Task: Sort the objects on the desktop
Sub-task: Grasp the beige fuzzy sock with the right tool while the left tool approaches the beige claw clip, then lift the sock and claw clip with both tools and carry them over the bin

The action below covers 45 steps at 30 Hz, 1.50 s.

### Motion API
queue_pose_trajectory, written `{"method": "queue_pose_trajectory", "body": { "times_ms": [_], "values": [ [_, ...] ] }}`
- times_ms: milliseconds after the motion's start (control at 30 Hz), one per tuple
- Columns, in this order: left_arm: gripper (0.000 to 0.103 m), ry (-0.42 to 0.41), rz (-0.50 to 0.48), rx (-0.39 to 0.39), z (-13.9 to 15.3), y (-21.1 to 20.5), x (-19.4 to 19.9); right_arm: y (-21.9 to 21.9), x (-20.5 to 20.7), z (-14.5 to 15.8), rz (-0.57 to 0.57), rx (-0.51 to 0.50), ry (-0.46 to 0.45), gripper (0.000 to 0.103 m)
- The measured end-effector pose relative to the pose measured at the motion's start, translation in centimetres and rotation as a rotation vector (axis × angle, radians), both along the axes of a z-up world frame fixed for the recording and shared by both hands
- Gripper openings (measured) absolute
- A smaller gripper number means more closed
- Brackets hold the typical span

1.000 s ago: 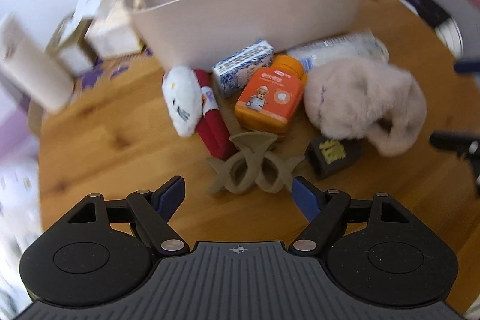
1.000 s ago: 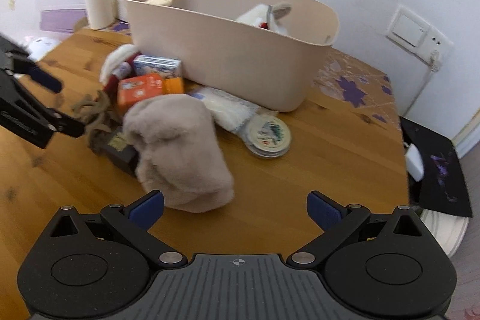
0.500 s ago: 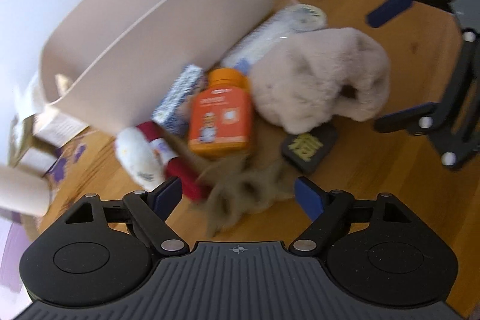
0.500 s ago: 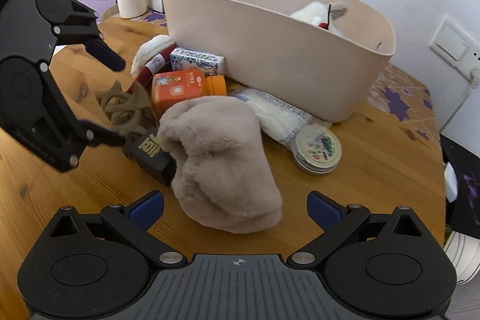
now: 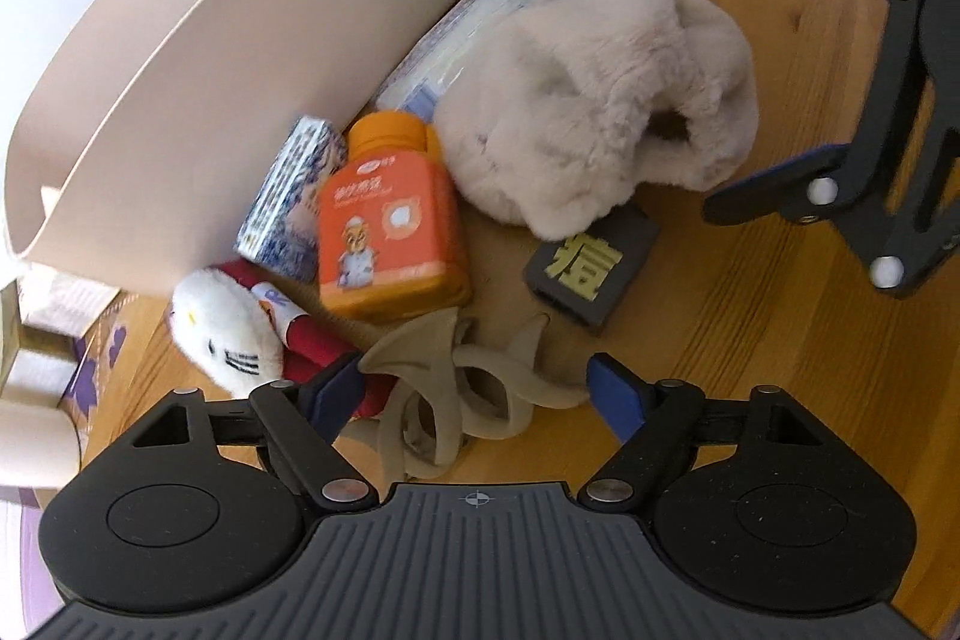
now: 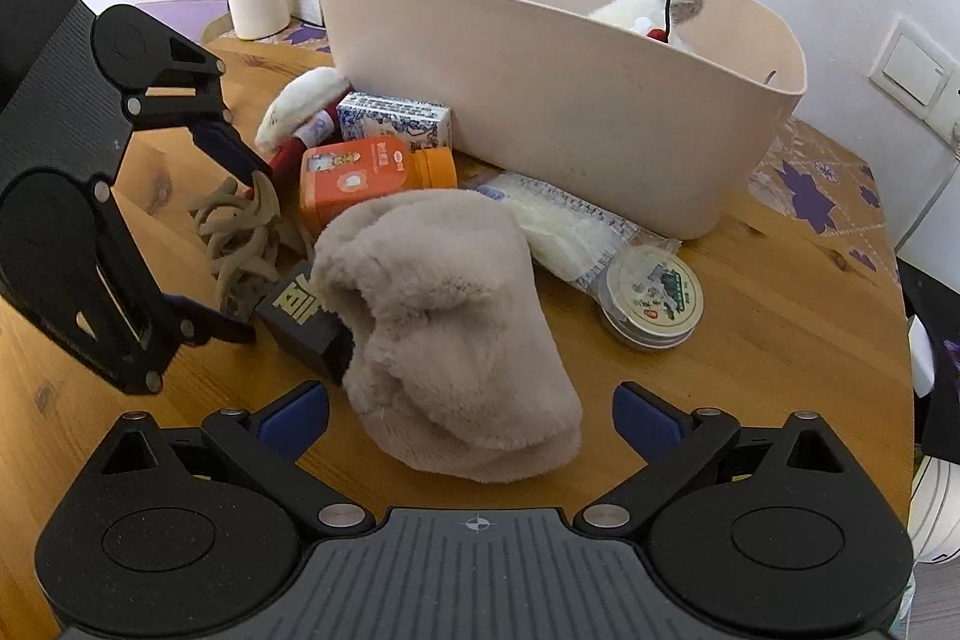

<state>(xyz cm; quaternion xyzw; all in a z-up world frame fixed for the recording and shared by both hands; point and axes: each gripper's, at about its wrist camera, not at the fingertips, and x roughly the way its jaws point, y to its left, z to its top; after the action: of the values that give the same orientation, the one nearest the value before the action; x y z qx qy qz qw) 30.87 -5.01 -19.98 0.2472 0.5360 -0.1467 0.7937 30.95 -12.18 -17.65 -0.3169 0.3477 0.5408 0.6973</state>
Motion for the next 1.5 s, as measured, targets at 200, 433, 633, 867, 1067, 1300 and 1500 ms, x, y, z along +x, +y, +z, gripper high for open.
{"method": "queue_pose_trajectory", "body": {
  "times_ms": [200, 433, 633, 867, 1067, 1300, 1500],
  "values": [
    [0.079, 0.013, 0.004, -0.029, 0.1, -0.3, -0.3, 0.0, 0.1, -0.3, -0.009, 0.008, 0.037, 0.065],
    [0.079, 0.003, 0.048, -0.048, 0.0, -0.3, -0.4, -1.6, 1.2, -0.2, -0.037, 0.000, 0.077, 0.015],
    [0.079, -0.005, 0.117, -0.083, 0.2, 0.2, -1.3, -3.4, 1.4, 0.1, -0.055, 0.001, 0.080, 0.012],
    [0.077, -0.026, 0.161, -0.115, 1.0, 0.5, -2.5, -4.7, 1.1, 1.3, -0.067, 0.027, 0.067, 0.011],
    [0.077, -0.042, 0.192, -0.152, 1.8, 0.6, -3.5, -5.4, 0.8, 3.1, -0.072, 0.065, 0.043, 0.011],
    [0.077, -0.086, 0.216, -0.198, 4.0, 1.1, -4.6, -5.7, 0.8, 5.3, -0.077, 0.108, 0.005, 0.011],
    [0.077, -0.125, 0.238, -0.212, 5.7, 1.9, -5.0, -6.0, 1.1, 7.2, -0.078, 0.144, -0.033, 0.011]
  ]
}}
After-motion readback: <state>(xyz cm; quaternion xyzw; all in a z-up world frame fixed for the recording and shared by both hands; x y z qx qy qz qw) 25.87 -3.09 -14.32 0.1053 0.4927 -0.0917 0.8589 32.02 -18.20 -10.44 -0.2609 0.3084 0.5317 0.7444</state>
